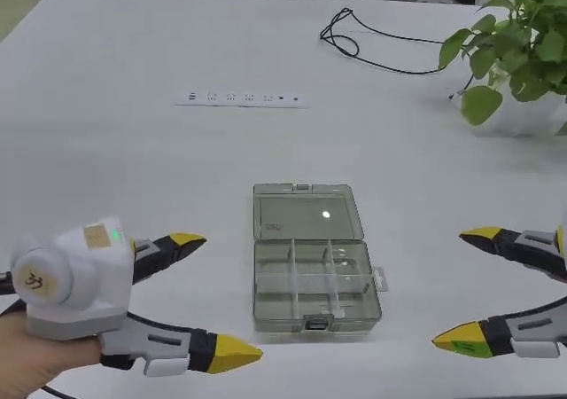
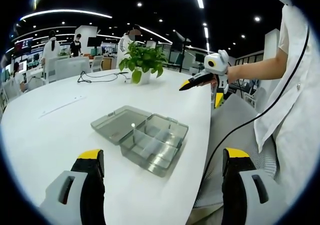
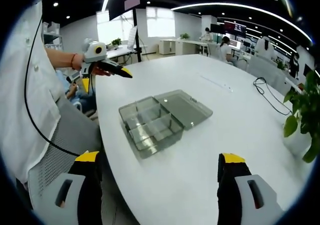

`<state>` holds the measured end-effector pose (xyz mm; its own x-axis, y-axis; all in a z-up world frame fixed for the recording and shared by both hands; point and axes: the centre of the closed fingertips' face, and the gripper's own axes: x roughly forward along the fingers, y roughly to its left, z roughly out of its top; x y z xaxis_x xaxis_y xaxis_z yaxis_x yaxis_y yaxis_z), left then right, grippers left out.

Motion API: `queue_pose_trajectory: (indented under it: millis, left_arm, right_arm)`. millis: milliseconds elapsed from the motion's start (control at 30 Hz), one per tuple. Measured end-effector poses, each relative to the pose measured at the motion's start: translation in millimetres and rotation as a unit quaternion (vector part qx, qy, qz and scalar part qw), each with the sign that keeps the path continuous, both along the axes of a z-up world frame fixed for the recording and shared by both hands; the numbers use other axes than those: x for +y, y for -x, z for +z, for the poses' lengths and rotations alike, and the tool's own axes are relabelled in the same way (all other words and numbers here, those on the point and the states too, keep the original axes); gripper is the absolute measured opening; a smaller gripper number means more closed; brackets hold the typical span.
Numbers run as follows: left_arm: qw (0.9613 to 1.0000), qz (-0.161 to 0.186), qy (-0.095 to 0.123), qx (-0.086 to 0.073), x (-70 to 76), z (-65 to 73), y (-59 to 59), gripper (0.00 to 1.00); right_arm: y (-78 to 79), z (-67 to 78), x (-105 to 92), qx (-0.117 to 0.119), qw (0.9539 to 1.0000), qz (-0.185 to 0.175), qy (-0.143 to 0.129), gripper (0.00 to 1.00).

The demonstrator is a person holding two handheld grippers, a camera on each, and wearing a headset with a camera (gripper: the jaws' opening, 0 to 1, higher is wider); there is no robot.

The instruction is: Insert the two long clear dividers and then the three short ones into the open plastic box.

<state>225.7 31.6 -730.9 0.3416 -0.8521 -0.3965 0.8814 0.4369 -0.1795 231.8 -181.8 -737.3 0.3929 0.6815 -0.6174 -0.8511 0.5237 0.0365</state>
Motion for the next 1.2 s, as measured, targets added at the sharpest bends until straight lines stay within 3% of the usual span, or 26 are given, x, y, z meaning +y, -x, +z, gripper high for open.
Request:
queue_pose_trajectory:
  millis: [1200]
  left_arm:
    - [0.9999, -0.009, -0.007, 0.006, 1.6, -8.5, 3.8, 1.0]
  right_arm:
    - [5.7, -4.8, 2.4, 0.006, 0.9999, 0.014, 0.009, 0.98]
